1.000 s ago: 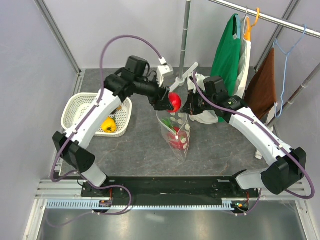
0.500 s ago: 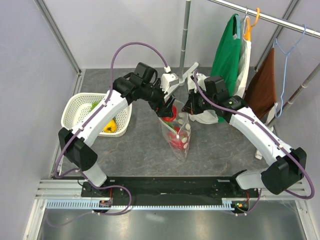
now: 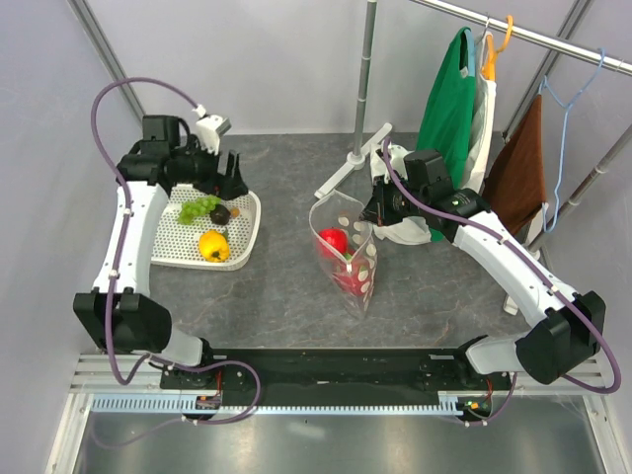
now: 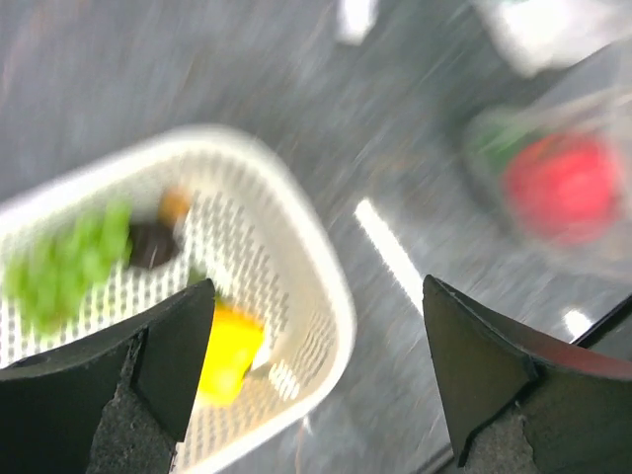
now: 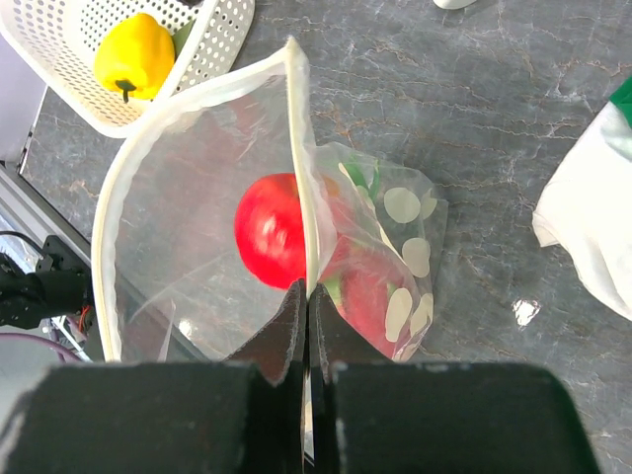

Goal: Place the food in the zip-top bag and seal the zipper
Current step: Pick up the fake vegetable from the bin.

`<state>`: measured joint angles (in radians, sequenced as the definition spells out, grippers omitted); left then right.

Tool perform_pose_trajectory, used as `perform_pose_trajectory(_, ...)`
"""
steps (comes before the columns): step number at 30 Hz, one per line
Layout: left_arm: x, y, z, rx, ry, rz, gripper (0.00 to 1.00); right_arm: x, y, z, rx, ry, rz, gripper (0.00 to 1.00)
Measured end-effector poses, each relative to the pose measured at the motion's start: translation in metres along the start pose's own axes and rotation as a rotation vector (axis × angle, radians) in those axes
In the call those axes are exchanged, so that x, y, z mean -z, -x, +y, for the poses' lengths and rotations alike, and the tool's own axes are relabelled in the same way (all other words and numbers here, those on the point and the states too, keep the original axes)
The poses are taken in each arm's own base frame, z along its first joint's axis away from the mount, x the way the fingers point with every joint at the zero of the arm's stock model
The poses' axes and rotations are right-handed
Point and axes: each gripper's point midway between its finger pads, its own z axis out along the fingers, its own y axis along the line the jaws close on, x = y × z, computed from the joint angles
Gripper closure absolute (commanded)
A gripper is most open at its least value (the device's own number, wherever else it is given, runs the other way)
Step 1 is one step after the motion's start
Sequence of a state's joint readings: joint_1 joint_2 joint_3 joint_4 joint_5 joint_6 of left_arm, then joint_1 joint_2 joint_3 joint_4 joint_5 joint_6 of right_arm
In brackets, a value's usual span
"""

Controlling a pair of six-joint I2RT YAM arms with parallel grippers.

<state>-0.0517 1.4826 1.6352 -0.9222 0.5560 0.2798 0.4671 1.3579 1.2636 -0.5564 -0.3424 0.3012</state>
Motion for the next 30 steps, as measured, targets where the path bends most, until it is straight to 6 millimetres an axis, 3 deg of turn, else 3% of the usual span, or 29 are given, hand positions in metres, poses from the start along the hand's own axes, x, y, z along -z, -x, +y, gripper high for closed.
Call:
perform_pose_trajectory(4, -0.002, -0.079, 0.046, 0.118, 0.086, 0.185, 0.04, 0.000, 0.000, 0.000, 0.002, 0.001, 0.000, 1.00)
perform_pose_trajectory(7, -0.010, -0.132, 0.057, 0.176, 0.095, 0.330, 0.03, 0.000, 0.000, 0.000, 0.002, 0.001, 0.000, 1.00)
perform_pose_trajectory(11, -0.017, -0.173, 0.060, 0.211, 0.100, 0.459, 0.03, 0.000, 0.000, 0.000, 0.003, 0.001, 0.000, 1.00)
perform_pose_trajectory(17, -0.028, -0.211, 0.081, 0.208, 0.188, 0.569, 0.00, 0.000, 0.000, 0.002, 0.003, 0.008, 0.001, 1.00)
perform_pose_trajectory(26, -0.047, -0.231, 0.103, 0.202, 0.239, 0.616, 0.00, 0.001, 0.000, 0.003, 0.003, 0.019, 0.003, 1.00)
perform_pose_trajectory(28, -0.051, -0.232, 0.104, 0.204, 0.235, 0.617, 0.05, 0.001, 0.000, 0.003, 0.003, 0.019, 0.003, 1.00)
perform_pose_trajectory(30, -0.055, -0.235, 0.105, 0.207, 0.231, 0.621, 0.17, 0.001, 0.000, 0.003, 0.003, 0.019, 0.003, 1.00)
